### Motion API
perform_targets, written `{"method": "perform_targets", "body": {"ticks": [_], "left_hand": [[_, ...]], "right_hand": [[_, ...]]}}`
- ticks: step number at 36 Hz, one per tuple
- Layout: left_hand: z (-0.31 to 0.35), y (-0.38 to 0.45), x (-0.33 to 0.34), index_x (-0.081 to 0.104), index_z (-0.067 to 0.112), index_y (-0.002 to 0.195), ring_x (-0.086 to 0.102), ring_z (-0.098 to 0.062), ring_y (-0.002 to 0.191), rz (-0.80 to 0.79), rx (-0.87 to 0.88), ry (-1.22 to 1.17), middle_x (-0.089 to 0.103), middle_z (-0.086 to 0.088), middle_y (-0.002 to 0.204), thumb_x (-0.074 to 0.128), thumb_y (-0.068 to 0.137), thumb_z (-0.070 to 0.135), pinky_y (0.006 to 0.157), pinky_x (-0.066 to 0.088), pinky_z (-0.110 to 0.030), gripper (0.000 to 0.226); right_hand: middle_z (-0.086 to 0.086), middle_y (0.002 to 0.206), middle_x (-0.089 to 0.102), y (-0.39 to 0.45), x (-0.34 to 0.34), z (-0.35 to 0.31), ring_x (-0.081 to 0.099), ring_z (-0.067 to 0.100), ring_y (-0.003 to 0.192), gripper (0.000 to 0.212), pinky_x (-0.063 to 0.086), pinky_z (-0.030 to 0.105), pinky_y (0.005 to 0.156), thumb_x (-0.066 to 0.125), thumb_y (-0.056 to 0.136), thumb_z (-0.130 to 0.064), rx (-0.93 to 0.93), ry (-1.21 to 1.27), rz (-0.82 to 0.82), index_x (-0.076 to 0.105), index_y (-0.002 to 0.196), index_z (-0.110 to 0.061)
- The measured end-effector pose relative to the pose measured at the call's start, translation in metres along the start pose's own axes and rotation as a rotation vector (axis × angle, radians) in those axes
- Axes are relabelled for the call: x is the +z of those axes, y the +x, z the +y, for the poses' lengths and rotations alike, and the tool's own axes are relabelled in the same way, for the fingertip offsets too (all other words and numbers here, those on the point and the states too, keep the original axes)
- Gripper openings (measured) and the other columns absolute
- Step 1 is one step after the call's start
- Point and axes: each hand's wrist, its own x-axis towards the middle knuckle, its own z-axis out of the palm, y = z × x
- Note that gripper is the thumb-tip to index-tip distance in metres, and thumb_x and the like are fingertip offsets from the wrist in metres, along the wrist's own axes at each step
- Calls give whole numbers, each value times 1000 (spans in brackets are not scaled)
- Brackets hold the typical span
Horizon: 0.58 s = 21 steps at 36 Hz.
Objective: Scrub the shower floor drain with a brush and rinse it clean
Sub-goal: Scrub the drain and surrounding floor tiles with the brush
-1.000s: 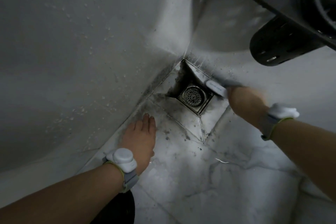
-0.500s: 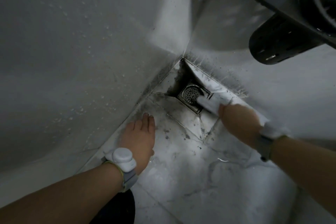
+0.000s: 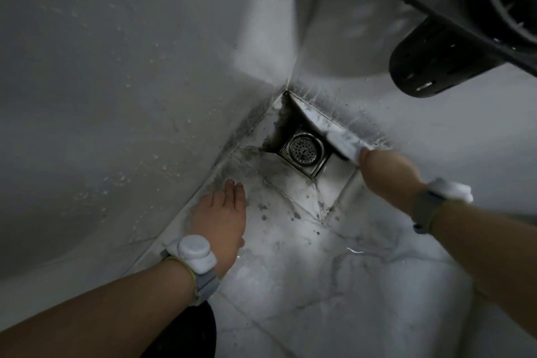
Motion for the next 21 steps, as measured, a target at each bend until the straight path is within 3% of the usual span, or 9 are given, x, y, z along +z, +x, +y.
{"method": "perform_targets", "body": {"ticks": [1, 3, 5, 7, 11, 13, 15, 17, 21], "left_hand": [[0, 0, 0, 28, -1, 152, 54, -35, 121, 0, -4, -3, 35, -25, 153, 82, 59, 54, 95, 43, -42, 120], [1, -3, 0, 26, 0, 153, 53, -34, 122, 18, -17, -19, 34, -24, 155, 82, 60, 55, 97, 42, -42, 121], [1, -6, 0, 18, 0, 155, 49, -34, 127, 18, 2, -41, 28, -23, 158, 79, 66, 55, 101, 39, -41, 120], [2, -5, -1, 20, -1, 154, 50, -35, 125, 7, 1, -27, 29, -24, 157, 79, 65, 55, 100, 40, -41, 121], [0, 0, 1, 40, -3, 146, 59, -37, 113, -8, -21, -2, 47, -27, 145, 87, 45, 55, 89, 47, -42, 125], [-3, 0, 4, 38, -2, 148, 57, -37, 116, 18, -9, -18, 46, -26, 146, 86, 48, 55, 91, 46, -43, 124], [-4, -4, 5, 34, -2, 149, 56, -37, 118, 14, -9, -31, 42, -26, 149, 85, 52, 55, 92, 45, -43, 124], [-4, -6, 4, 28, -3, 151, 52, -38, 122, 9, -3, -31, 37, -27, 152, 82, 58, 55, 94, 44, -44, 123], [0, -4, 1, 18, -2, 154, 44, -39, 131, 60, 25, -6, 27, -27, 157, 77, 68, 55, 101, 39, -44, 119]], "right_hand": [[-5, 49, 29, 11, 3, 5, 39, 17, 40, 26, 27, 13, 39, 69, 80, -29, 181, -39, 26, 53, 61, -22], [-2, 51, 34, 1, 1, 4, 44, 19, 37, 28, 38, 17, 38, 53, 92, -29, 463, 119, -45, 65, 68, -20], [1, 57, 38, -34, 4, -24, 49, 24, 48, 44, 39, 27, 42, 26, 102, -28, 88, 90, -98, 67, 101, -11], [1, 65, 45, -49, 2, -25, 56, 26, 61, 46, 39, 31, 51, 19, 102, -33, -195, 129, -154, 61, 106, -14], [0, 61, 38, -5, -10, 3, 57, 30, 67, 22, 54, 37, 64, 39, 99, -16, -133, 162, -99, 53, 83, -13], [3, 62, 43, -6, -10, 1, 60, 31, 67, 22, 55, 38, 64, 41, 98, -12, -84, 199, -37, 55, 80, -12], [9, 67, 56, -32, -8, -16, 64, 33, 66, 41, 55, 36, 62, 29, 102, -23, -95, 243, -3, 62, 81, -8], [12, 78, 63, -44, -10, -31, 67, 34, 77, 55, 52, 34, 67, 21, 105, -36, -79, 305, -120, 64, 84, -8], [7, 63, 54, -11, -16, -7, 60, 31, 60, 34, 55, 36, 57, 35, 99, -16, -91, 184, 19, 64, 82, -9]]}}
